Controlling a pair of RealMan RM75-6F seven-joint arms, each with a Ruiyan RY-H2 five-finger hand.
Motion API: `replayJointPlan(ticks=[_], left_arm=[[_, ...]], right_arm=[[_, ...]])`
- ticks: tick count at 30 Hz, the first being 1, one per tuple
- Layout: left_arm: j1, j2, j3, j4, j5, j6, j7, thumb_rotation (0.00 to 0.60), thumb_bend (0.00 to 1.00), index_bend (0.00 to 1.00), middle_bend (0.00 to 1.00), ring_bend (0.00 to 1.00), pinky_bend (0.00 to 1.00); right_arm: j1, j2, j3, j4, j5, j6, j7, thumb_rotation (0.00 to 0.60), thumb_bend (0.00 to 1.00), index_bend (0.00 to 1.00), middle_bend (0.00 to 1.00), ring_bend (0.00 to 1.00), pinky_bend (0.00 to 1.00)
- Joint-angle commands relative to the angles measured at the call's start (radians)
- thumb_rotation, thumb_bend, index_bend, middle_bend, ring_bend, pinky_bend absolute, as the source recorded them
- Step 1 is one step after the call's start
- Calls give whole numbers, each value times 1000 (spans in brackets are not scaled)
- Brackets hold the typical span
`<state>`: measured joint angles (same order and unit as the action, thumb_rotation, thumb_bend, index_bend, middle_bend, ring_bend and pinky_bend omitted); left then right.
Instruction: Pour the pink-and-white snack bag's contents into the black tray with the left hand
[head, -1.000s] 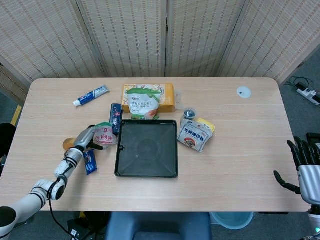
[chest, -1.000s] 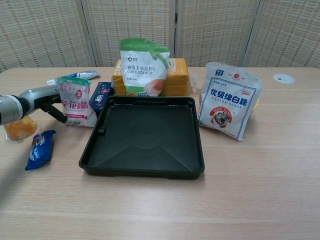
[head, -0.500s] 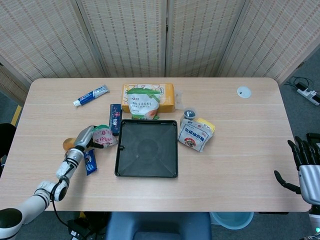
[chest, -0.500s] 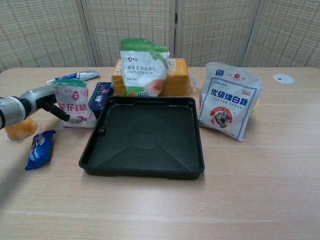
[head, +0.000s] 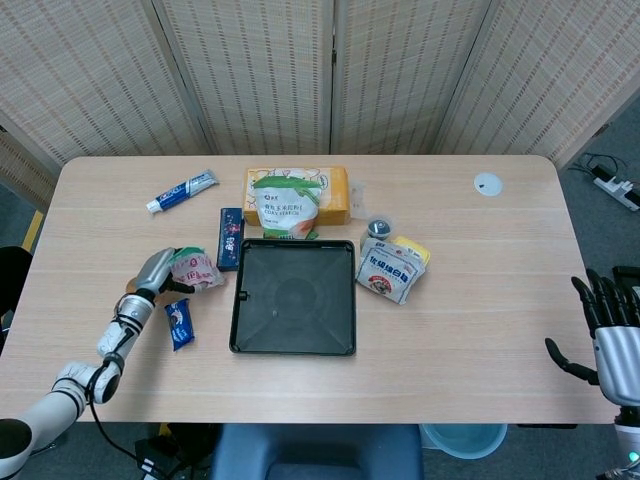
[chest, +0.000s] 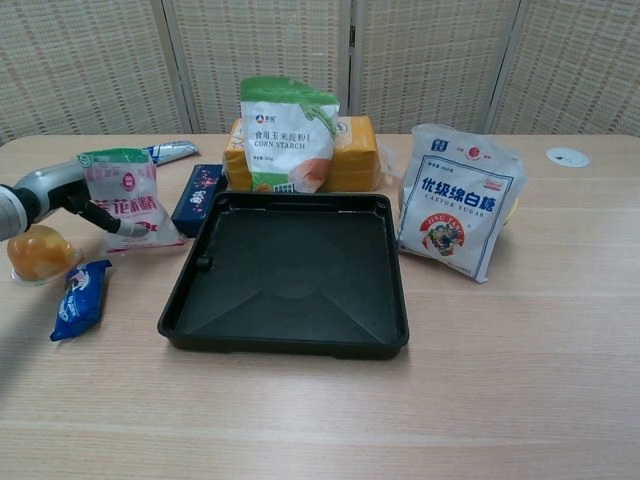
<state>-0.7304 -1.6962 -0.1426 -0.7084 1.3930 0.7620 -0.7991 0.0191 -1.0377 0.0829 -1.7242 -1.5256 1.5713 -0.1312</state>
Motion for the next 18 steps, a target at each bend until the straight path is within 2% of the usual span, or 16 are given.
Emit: replayJointPlan(ticks=[1, 5, 10, 18], left_arm=[[2, 34, 6, -31, 19, 27, 11, 600, 253, 549, 567, 508, 415], [-4, 98, 12, -102, 44, 62, 54, 600, 254, 552, 570, 513, 496], [-16, 182, 4, -213, 61, 110, 174, 600, 253, 558, 578, 531, 591], [-40, 270, -13, -378, 60, 147, 408, 600, 254, 577, 607, 565, 653]], right_arm=[[2, 0, 1, -1, -2, -1, 0, 414, 343, 0, 49, 52, 0], [8, 4, 3, -4, -9, -3, -3, 411, 344, 0, 49, 52, 0], [18, 8, 6, -8, -22, -6, -7, 413, 343, 0, 49, 53, 0], [28, 5, 6, -2, -28, -16, -1, 413, 344, 0, 49, 52, 0]])
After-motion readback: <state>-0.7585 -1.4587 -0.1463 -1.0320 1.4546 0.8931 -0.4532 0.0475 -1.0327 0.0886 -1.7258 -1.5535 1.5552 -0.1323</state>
